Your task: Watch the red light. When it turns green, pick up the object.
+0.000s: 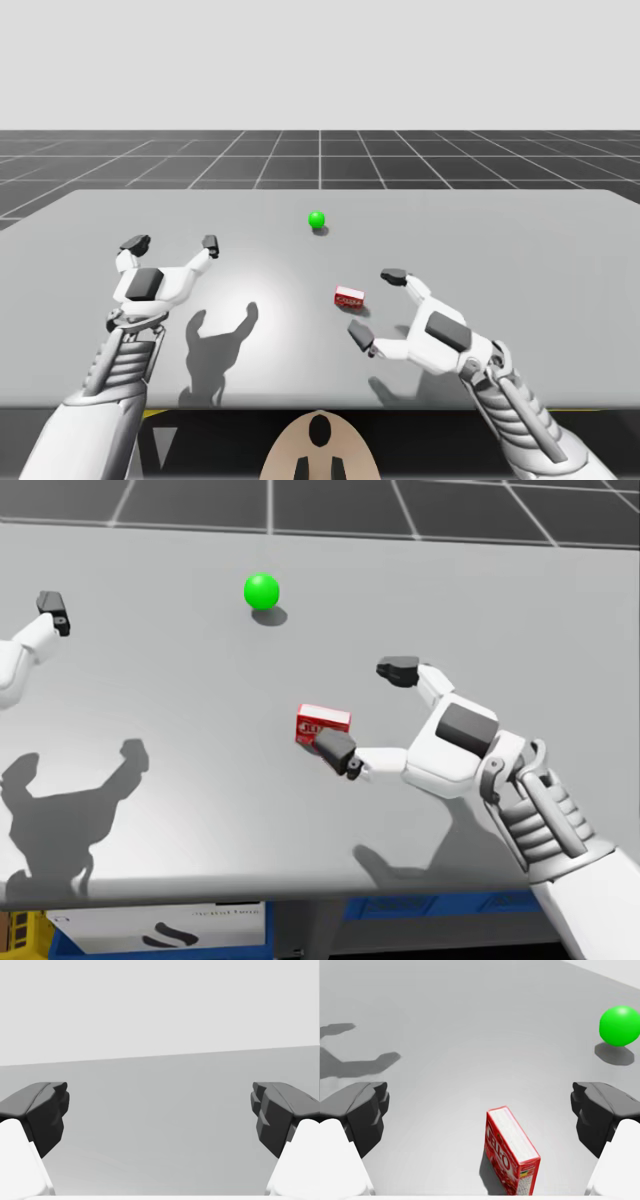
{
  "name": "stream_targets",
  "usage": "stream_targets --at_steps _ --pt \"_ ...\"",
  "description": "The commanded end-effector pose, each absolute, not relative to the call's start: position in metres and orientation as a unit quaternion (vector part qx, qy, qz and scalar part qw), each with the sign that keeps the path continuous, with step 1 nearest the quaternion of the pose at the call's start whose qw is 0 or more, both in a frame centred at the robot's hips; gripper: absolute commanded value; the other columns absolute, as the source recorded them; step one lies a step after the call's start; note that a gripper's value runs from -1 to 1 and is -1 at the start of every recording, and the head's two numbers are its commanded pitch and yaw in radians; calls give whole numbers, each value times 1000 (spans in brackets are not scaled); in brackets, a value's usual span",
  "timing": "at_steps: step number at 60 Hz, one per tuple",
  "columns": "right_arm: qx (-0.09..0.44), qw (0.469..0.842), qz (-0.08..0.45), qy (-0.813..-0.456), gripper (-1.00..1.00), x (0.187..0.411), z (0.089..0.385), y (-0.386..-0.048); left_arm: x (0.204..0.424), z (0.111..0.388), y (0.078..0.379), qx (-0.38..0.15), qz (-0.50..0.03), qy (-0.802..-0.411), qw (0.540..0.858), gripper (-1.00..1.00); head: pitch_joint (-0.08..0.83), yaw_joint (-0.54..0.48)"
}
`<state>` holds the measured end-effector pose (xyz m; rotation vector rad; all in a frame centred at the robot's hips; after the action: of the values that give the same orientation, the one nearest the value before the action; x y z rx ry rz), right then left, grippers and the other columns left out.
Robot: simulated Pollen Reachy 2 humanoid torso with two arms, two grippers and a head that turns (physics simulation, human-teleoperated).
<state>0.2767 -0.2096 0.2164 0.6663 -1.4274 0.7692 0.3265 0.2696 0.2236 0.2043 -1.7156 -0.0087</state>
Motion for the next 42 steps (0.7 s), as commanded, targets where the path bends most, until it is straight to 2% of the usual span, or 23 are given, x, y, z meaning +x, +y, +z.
stream_targets --at_steps 1,7,25,28,36,42 --pt "297 642 387 -591 -1000 295 190 -200 327 223 269 88 -4 -754 651 -1000 671 -108" --pt "283 654 394 -580 -1000 311 179 -195 327 224 269 88 -3 -755 650 -1000 674 -105" --pt "287 697 391 -528 -1000 354 152 -182 327 223 269 88 -4 -754 651 -1000 684 -107" --pt "284 697 395 -527 -1000 357 148 -180 327 223 269 88 -4 -754 651 -1000 685 -107" --pt "284 717 404 -492 -1000 370 133 -177 327 223 269 87 -4 -753 652 -1000 690 -113" --pt "281 717 412 -487 -1000 370 132 -176 327 223 269 87 -3 -753 653 -1000 692 -115"
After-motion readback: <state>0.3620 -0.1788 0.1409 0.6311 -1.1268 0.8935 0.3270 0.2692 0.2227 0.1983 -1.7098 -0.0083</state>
